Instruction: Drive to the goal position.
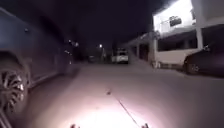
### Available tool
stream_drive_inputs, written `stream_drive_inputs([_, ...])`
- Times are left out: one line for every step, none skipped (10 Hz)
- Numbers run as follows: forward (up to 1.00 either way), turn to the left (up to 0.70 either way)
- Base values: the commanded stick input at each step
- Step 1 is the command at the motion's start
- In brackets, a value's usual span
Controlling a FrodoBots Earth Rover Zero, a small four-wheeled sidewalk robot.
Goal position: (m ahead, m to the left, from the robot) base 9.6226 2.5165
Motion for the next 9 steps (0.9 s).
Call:
stream_drive_inputs([1.0,0.0])
stream_drive_inputs([1.0,0.0])
stream_drive_inputs([1.0,0.0])
stream_drive_inputs([1.0,0.0])
stream_drive_inputs([1.0,0.0])
stream_drive_inputs([1.0,0.0])
stream_drive_inputs([1.0,0.0])
stream_drive_inputs([1.0,0.0])
stream_drive_inputs([1.0,0.0])
